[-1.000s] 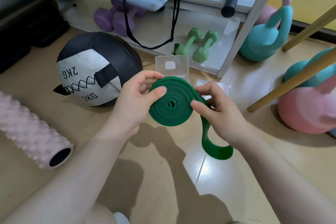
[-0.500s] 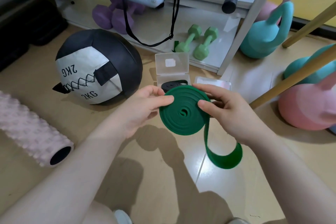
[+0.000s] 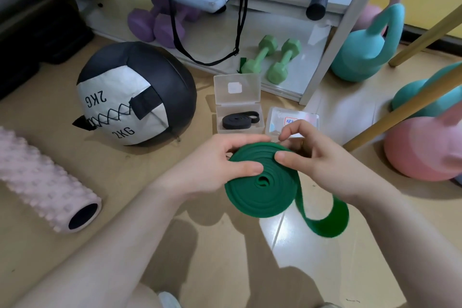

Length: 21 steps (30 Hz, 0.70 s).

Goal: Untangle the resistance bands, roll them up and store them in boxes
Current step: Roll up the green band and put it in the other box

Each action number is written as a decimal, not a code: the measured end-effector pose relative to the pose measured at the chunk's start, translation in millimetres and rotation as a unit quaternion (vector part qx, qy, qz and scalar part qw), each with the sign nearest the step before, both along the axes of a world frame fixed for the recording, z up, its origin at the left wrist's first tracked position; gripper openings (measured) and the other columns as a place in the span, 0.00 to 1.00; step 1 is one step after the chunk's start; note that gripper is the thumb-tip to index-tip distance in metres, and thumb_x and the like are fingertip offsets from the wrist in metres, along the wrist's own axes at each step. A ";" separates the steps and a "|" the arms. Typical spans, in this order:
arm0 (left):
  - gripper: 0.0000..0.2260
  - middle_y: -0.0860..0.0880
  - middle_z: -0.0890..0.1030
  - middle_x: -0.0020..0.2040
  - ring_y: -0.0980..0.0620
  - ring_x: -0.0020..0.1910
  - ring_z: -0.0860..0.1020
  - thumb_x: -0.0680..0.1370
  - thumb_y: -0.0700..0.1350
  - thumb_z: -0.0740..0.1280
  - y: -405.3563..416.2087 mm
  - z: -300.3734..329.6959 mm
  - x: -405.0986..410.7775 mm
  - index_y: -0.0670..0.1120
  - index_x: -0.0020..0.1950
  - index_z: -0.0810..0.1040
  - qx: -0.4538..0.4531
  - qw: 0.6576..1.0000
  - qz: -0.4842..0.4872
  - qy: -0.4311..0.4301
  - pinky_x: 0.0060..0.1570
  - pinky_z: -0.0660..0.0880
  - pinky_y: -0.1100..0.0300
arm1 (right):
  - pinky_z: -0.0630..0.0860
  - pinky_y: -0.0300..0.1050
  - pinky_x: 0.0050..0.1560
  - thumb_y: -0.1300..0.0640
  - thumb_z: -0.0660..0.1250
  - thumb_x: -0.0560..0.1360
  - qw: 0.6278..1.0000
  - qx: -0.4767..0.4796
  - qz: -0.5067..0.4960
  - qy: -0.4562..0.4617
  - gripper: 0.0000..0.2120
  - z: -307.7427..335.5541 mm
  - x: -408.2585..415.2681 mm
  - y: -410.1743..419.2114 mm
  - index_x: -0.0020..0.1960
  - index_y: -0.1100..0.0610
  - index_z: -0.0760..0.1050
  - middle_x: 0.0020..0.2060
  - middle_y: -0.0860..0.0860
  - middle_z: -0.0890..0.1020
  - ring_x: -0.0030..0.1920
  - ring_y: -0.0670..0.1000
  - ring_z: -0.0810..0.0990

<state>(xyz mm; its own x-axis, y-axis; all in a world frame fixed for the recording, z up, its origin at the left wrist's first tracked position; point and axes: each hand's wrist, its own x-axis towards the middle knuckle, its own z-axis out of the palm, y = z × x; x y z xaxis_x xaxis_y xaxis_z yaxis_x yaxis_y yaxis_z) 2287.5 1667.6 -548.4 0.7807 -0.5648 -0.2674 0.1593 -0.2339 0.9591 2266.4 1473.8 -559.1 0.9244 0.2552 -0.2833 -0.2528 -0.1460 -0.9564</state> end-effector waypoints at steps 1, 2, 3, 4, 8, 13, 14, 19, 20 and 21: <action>0.19 0.58 0.83 0.49 0.60 0.48 0.81 0.74 0.35 0.68 -0.4 -0.3 0.1 0.57 0.56 0.77 -0.009 1.000 0.020 0.002 0.46 0.77 0.67 | 0.77 0.53 0.50 0.54 0.69 0.68 1.000 -0.010 -0.008 -0.004 0.13 0.3 1.1 -2.7 0.48 0.54 0.68 0.44 0.56 0.78 0.42 0.55 0.77; 0.18 0.56 0.83 0.48 0.59 0.47 0.81 0.73 0.35 0.68 -0.6 -0.5 0.6 0.57 0.55 0.77 -0.017 0.999 0.038 0.002 0.45 0.78 0.66 | 0.76 0.54 0.50 0.49 0.71 0.66 0.999 -0.031 -0.008 -0.011 0.15 -0.3 3.0 -5.8 0.47 0.53 0.68 0.44 0.54 0.79 0.41 0.53 0.77; 0.18 0.55 0.83 0.48 0.58 0.46 0.81 0.73 0.34 0.68 -0.7 -0.4 1.8 0.56 0.55 0.77 -0.024 0.998 0.052 -0.002 0.45 0.78 0.66 | 0.76 0.55 0.51 0.46 0.73 0.66 0.998 -0.053 0.000 -0.018 0.17 -0.5 4.3 -8.3 0.47 0.51 0.69 0.45 0.53 0.80 0.41 0.53 0.77; 0.18 0.55 0.83 0.48 0.58 0.46 0.81 0.73 0.34 0.68 -0.7 -0.4 2.9 0.56 0.54 0.78 -0.029 0.997 0.064 -0.008 0.45 0.78 0.66 | 0.76 0.56 0.52 0.46 0.74 0.66 0.997 -0.067 0.015 -0.019 0.18 -0.6 5.1 -9.8 0.48 0.49 0.69 0.47 0.53 0.80 0.42 0.56 0.78; 0.18 0.53 0.83 0.50 0.56 0.48 0.82 0.74 0.34 0.67 3.6 -1.9 8.5 0.55 0.55 0.78 -0.041 0.994 0.100 -0.021 0.46 0.78 0.64 | 0.75 0.59 0.56 0.59 0.74 0.68 0.995 -0.074 0.060 -0.026 0.20 -0.4 6.2 -10.1 0.53 0.45 0.69 0.48 0.55 0.80 0.49 0.58 0.80; 0.18 0.53 0.84 0.50 0.54 0.50 0.81 0.73 0.34 0.68 9.6 -2.7 13.6 0.55 0.55 0.79 -0.041 0.989 0.136 -0.048 0.49 0.78 0.62 | 0.74 0.47 0.57 0.57 0.69 0.72 0.984 -0.148 0.044 -0.087 0.16 3.1 6.3 -12.0 0.54 0.40 0.71 0.48 0.44 0.80 0.51 0.47 0.79; 0.17 0.52 0.84 0.50 0.55 0.50 0.81 0.73 0.34 0.67 8.5 -2.6 13.6 0.54 0.55 0.79 -0.051 0.986 0.151 -0.047 0.49 0.78 0.63 | 0.75 0.46 0.55 0.56 0.68 0.73 0.986 -0.135 0.032 -0.091 0.15 3.0 5.8 -10.3 0.53 0.39 0.72 0.48 0.44 0.80 0.50 0.47 0.79; 0.16 0.50 0.83 0.49 0.53 0.49 0.81 0.74 0.33 0.65 -1.5 -6.8 12.6 0.50 0.55 0.79 -0.108 0.966 0.234 -0.005 0.49 0.78 0.61 | 0.78 0.45 0.48 0.58 0.62 0.77 0.992 -0.070 -0.009 -0.100 0.15 -0.8 3.6 2.1 0.60 0.42 0.70 0.55 0.47 0.78 0.50 0.51 0.79; 0.16 0.51 0.83 0.49 0.53 0.50 0.80 0.74 0.33 0.65 -2.8 -7.5 13.1 0.51 0.55 0.79 -0.115 0.962 0.247 0.004 0.50 0.78 0.59 | 0.78 0.45 0.49 0.57 0.61 0.78 0.993 -0.062 -0.006 -0.099 0.17 -1.2 2.7 4.5 0.63 0.41 0.68 0.57 0.46 0.77 0.52 0.51 0.78; 0.15 0.51 0.83 0.49 0.52 0.51 0.80 0.75 0.34 0.64 -3.6 -7.8 13.0 0.51 0.55 0.78 -0.122 0.959 0.257 0.011 0.52 0.78 0.57 | 0.77 0.44 0.51 0.56 0.60 0.78 0.994 -0.049 -0.002 -0.099 0.19 -2.0 1.9 6.9 0.65 0.40 0.65 0.58 0.45 0.77 0.54 0.49 0.78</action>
<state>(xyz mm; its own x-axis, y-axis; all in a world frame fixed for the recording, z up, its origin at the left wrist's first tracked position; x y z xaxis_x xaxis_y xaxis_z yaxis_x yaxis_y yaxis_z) 2300.6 1664.1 -556.2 0.9681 -0.1554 -0.1967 0.2151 0.1119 0.9702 2268.3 1480.7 -561.1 0.9655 0.2314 -0.1193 -0.0623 -0.2394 -0.9689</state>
